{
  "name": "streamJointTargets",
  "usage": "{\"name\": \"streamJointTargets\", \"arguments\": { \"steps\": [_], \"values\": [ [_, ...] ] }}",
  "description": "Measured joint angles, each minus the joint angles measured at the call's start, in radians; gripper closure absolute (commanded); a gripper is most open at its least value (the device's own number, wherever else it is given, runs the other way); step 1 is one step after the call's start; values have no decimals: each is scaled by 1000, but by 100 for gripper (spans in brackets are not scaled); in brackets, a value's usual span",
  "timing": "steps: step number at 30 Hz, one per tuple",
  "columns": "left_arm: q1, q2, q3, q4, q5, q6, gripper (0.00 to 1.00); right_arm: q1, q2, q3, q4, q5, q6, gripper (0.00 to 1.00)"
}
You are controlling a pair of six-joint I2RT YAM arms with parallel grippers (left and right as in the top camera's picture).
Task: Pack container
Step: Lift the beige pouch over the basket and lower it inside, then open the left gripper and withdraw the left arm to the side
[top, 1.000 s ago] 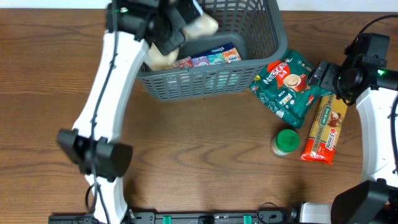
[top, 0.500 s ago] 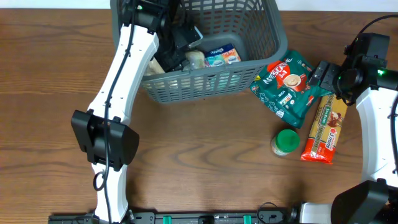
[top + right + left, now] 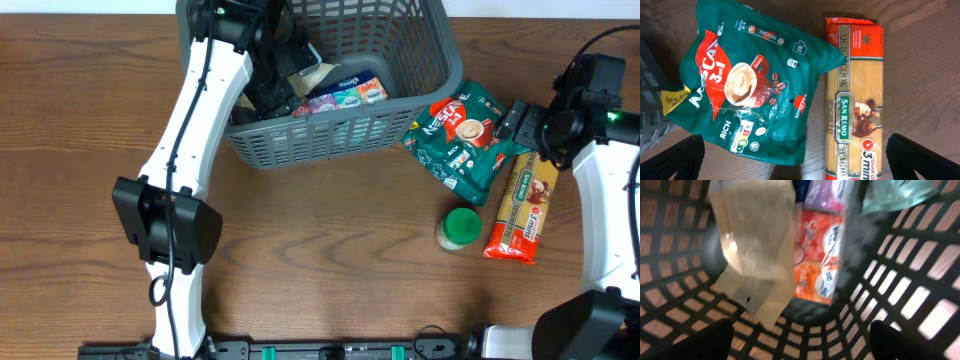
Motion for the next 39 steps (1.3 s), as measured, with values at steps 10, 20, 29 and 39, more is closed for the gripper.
{"name": "streamJointTargets", "arguments": {
  "steps": [10,20,29,39],
  "values": [
    [116,0,0,-3,-21,1,13,0,0,0,-3,0,0,1],
    [199,0,0,22,-22,0,13,0,0,0,-3,0,0,1],
    [233,0,0,36,-5,0,8,0,0,0,-2,-8,0,1],
    [131,-3,7,88,-57,-101,1,0,0,0,4,-12,0,1]
  ]
}}
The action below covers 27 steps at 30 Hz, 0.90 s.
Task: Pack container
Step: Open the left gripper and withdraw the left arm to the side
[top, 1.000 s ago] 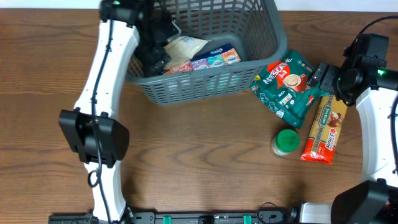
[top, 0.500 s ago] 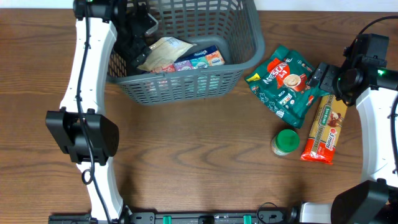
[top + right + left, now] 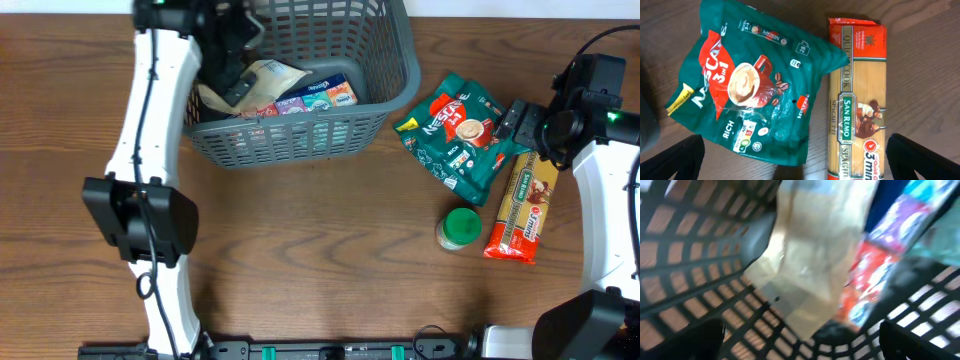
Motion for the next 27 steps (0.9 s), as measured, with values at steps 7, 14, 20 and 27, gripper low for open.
{"name": "streamJointTargets", "arguments": {
  "steps": [7,14,20,27],
  "values": [
    [-80,-98,70,-2,-124,-131,1,0,0,0,0,-3,-19,1],
    [97,-407,119,-58,-212,-272,1,-2,7,84,-181,-10,-27,1],
    [335,-506,136,-119,-241,-354,1,-46,10,372,-365,7,27,1],
    [509,-411,56,-123,-203,-438,1,-106,11,445,-346,-31,193,1]
  ]
}}
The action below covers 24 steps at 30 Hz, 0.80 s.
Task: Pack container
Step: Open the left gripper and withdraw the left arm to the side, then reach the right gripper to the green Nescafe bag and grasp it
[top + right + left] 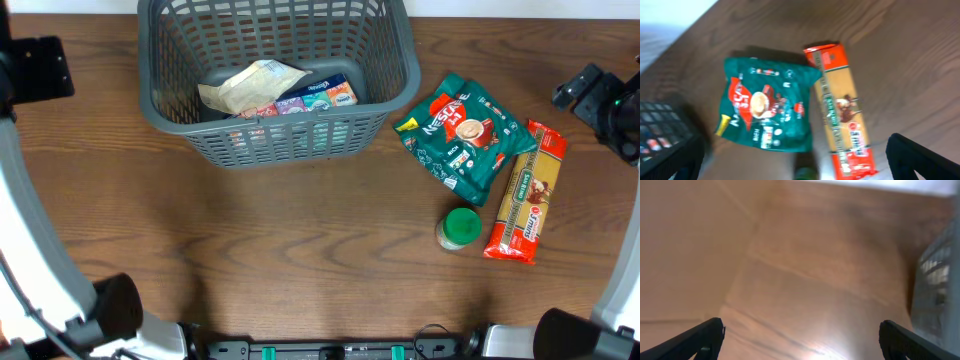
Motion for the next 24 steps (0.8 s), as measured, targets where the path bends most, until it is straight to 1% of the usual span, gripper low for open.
{"name": "streamJointTargets", "arguments": {
  "steps": [3,8,16,24],
  "values": [
    [28,49,-34,-2,33,-15,1,-2,44,0,-3,-51,29,1],
    [30,107,-47,14,65,-20,1,-3,182,-2,-3,-89,50,1],
    [30,130,-47,19,78,-24,1,11,363,-3,48,-140,65,1],
    [30,139,-47,23,78,-31,1,71,502,-4,108,-158,99,1]
  ]
}}
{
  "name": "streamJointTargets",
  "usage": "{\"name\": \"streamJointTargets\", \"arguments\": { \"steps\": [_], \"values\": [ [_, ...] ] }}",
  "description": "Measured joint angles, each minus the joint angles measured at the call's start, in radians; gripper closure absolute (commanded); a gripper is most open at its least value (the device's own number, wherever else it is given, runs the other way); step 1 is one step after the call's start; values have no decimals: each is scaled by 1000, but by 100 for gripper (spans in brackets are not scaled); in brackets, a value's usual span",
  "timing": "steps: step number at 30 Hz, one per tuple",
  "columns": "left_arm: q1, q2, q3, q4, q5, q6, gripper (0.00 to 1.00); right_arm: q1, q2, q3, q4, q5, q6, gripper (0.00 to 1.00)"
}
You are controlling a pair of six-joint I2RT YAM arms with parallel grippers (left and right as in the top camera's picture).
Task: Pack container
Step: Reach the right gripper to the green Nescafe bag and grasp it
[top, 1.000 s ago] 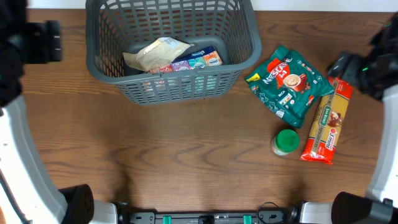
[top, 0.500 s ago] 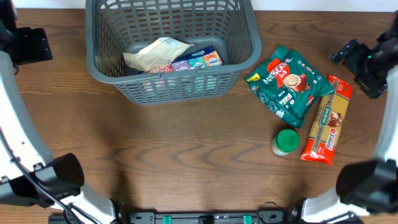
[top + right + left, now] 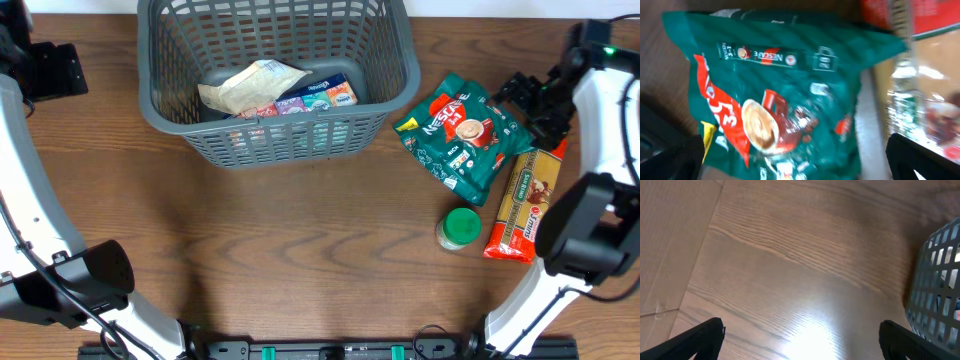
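The grey basket (image 3: 400,70) stands at the back, holding a beige pouch (image 3: 245,85) and a colourful box (image 3: 320,97). To its right lies a green Nescafe 3-in-1 bag (image 3: 462,130) (image 3: 770,100). A spaghetti pack (image 3: 525,205) (image 3: 920,90) lies beside the bag, and a green-lidded jar (image 3: 460,228) stands in front. My right gripper (image 3: 530,98) (image 3: 800,167) hangs open close over the bag's right part, with nothing between its fingers. My left gripper (image 3: 52,70) (image 3: 800,347) is open over bare wood, left of the basket (image 3: 937,280).
The wooden table (image 3: 300,240) runs out at the back left, where a paler surface (image 3: 670,240) begins. The right arm's links (image 3: 600,170) reach over the spaghetti pack at the table's right side.
My right gripper was higher, at the far right edge, seeing bag and spaghetti whole. It is now low and close over the Nescafe bag. The left arm has barely moved.
My left gripper was open inside the basket over the beige pouch, the basket touching the coffee bag. Then the basket stood further left, the gripper still in it. Then the left arm was out at the far left; the right gripper, drawn back, is now over the coffee bag.
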Motion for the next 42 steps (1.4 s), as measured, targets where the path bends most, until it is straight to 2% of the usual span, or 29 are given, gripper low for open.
{"name": "streamJointTargets", "arguments": {
  "steps": [12,20,28,30,32,35,39,41,42],
  "values": [
    [0,0,0,3,0,-3,1,42,166,0,31,-5,38,1],
    [0,0,0,3,0,-3,1,42,203,9,63,-32,37,1],
    [0,0,0,3,0,-3,1,61,254,45,149,-97,-34,2],
    [0,0,0,3,0,-3,1,71,258,47,171,-102,-67,10],
    [0,0,0,3,0,-3,1,82,261,48,189,-104,-97,29],
    [0,0,0,2,0,-3,1,92,264,50,209,-126,-121,50],
    [0,0,0,-2,0,-3,2,92,265,50,217,-148,-134,69],
    [0,0,0,-3,1,-3,1,92,265,52,217,-151,-138,89],
    [0,0,0,-3,2,-3,1,92,265,53,216,-153,-145,96]
  ]
}}
